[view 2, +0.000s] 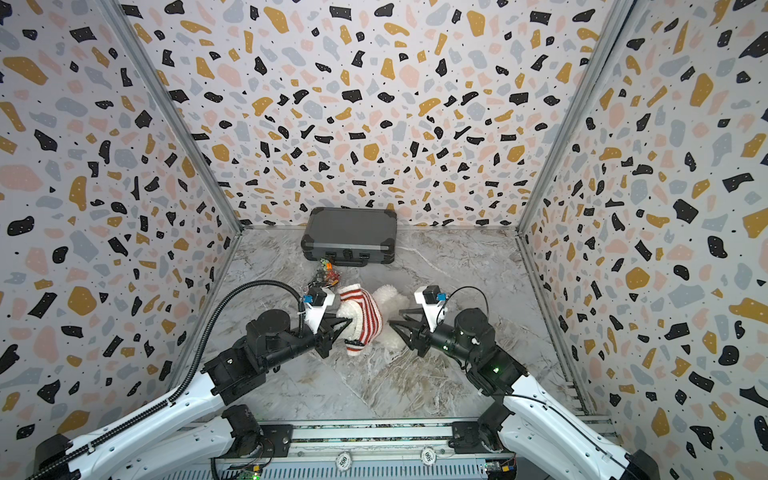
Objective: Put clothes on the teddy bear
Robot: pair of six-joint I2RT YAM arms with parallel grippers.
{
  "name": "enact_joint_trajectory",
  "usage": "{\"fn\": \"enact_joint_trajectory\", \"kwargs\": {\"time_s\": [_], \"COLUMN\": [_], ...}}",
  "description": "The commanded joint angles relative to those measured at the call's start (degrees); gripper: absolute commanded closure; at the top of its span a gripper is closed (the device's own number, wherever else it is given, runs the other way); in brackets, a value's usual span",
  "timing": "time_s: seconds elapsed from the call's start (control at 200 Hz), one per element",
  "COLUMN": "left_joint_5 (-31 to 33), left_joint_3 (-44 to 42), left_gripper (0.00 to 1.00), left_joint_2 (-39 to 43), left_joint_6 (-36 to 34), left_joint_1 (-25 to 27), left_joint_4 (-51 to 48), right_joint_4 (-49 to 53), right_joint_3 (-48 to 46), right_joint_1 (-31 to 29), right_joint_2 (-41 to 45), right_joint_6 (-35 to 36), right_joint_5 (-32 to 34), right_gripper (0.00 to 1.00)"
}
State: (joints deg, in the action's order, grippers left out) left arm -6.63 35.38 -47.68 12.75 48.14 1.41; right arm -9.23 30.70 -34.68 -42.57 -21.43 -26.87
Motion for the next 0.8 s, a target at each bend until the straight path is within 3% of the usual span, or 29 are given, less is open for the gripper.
{"fn": "enact_joint_trajectory", "kwargs": {"time_s": [0.0,0.135,0.36,0.796], "left_joint_5": [1.88,4.72,8.88,9.71], "left_joint_3": [1.49,1.48,2.63,2.85], "left_gripper": [1.0,1.0,1.0,1.0], "left_joint_2": [-0.38,-0.31,-2.73,-2.01], "left_joint_6": [-5.67,-6.48,-8.65,-8.89], "left_joint_1": [3.1,6.58,11.18,11.62], "left_joint_4": [4.68,3.39,0.44,0.34], "right_joint_4": [0.44,0.34,-6.89,-13.07], "right_joint_3": [1.43,4.18,2.29,0.06], "right_joint_1": [6.0,6.9,6.91,5.49], "right_joint_2": [-2.65,-7.47,-10.9,-13.84], "right_joint_6": [-2.41,-0.38,-4.19,-6.96], "right_joint_5": [-12.55,-16.88,-22.75,-21.99], "right_gripper": [0.57,0.58,0.58,0.65]}}
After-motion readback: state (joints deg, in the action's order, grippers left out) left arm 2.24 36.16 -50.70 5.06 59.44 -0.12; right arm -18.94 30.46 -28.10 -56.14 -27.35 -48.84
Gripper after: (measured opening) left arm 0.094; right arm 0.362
